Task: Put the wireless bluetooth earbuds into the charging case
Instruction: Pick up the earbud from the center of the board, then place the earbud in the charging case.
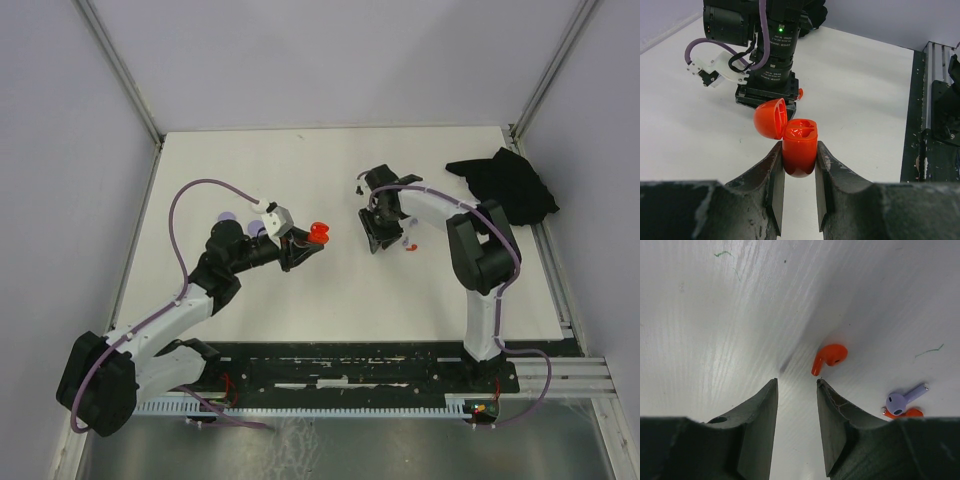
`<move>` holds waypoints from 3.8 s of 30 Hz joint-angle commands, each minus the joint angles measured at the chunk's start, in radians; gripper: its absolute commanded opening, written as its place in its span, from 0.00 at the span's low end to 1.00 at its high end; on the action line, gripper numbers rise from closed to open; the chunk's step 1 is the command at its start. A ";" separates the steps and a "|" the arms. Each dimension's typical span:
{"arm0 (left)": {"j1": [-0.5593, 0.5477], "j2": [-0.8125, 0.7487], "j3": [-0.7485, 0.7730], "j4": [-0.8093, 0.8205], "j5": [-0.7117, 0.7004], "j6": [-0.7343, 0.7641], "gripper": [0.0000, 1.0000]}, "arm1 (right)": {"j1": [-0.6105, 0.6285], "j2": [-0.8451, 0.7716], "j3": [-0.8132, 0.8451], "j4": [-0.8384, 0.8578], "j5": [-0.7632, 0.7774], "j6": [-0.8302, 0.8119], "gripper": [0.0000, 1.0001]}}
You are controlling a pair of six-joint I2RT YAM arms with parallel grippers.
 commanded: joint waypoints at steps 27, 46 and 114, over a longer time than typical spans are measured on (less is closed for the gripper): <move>-0.013 -0.029 0.016 0.054 0.002 0.037 0.03 | -0.006 0.112 0.188 -0.061 0.137 -0.018 0.40; -0.014 -0.025 -0.016 0.166 -0.010 -0.022 0.03 | 0.024 -0.137 0.044 0.032 0.093 0.006 0.22; -0.008 0.026 -0.083 0.813 0.001 -0.434 0.03 | 0.388 -0.880 -0.418 0.983 -0.273 0.053 0.20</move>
